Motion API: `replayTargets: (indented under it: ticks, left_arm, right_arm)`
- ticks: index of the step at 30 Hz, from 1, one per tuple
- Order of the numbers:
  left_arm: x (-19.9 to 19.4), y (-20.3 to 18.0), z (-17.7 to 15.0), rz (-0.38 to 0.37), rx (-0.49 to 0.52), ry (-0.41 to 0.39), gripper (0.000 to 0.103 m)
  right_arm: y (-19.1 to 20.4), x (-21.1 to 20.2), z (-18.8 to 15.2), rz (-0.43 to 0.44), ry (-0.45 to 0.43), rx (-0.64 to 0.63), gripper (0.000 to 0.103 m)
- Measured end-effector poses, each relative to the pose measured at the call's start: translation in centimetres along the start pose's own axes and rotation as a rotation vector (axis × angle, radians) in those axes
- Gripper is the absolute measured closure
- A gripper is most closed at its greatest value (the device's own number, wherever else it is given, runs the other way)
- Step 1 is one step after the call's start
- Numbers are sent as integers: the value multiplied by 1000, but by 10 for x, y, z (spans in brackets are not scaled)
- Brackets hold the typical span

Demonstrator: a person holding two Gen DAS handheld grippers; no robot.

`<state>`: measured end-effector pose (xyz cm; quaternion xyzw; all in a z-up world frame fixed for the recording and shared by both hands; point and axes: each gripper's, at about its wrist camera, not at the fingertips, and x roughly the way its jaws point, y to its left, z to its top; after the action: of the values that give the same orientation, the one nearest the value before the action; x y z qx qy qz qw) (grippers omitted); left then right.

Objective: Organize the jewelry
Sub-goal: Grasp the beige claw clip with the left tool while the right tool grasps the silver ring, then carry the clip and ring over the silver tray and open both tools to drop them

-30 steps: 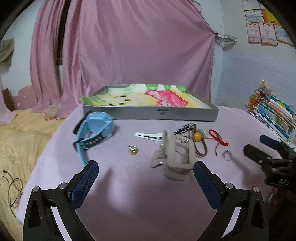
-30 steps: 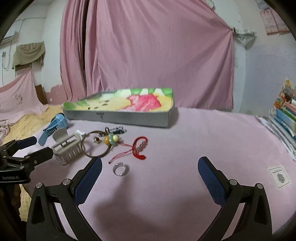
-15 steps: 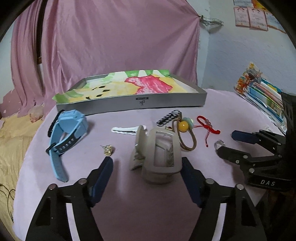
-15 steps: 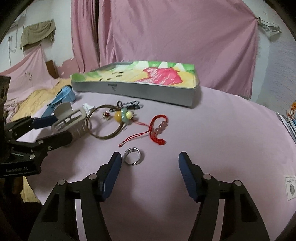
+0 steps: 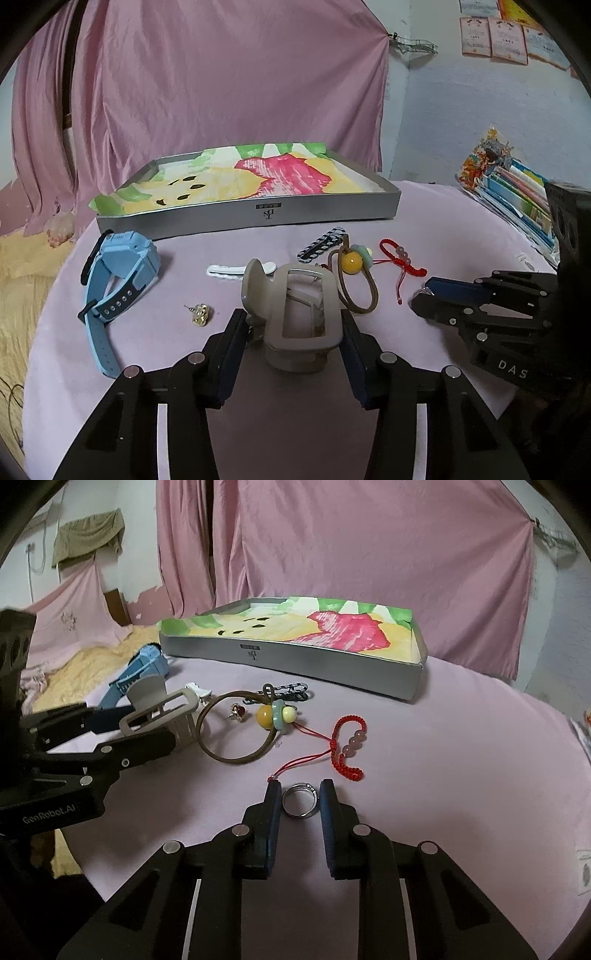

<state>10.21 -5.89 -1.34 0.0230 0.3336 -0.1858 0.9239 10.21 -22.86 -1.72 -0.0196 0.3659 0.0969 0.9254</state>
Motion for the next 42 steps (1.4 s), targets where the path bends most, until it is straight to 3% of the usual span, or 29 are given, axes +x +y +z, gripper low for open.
replayTargets:
  ticks: [11,18,25,34,39,41,42]
  left_arm:
    - [-25,19,18,24,-111,-135,57]
    - [-9,45,65,62,-140,-161,57]
    - [44,82,102,78,-223,-61,57]
    - [99,93,114,90,-208,121,57]
    - [106,90,114,87,-187,150,57]
    - [105,90,112,84,-196,146,57]
    - [103,90,112,84,-198,145,57]
  right_arm:
    - [-6,-17,18,47,-106,22,85]
    - [-14,-3,74,65,-153,1,84]
    - [-18,51,124,77,-111,9,84]
    - [-17,115,129,72,33,44,84]
    - [-20,125,127,90,74,71,84]
    - [-23,125,127,87,77,82,80]
    - [-24,123,127,79,75,87,71]
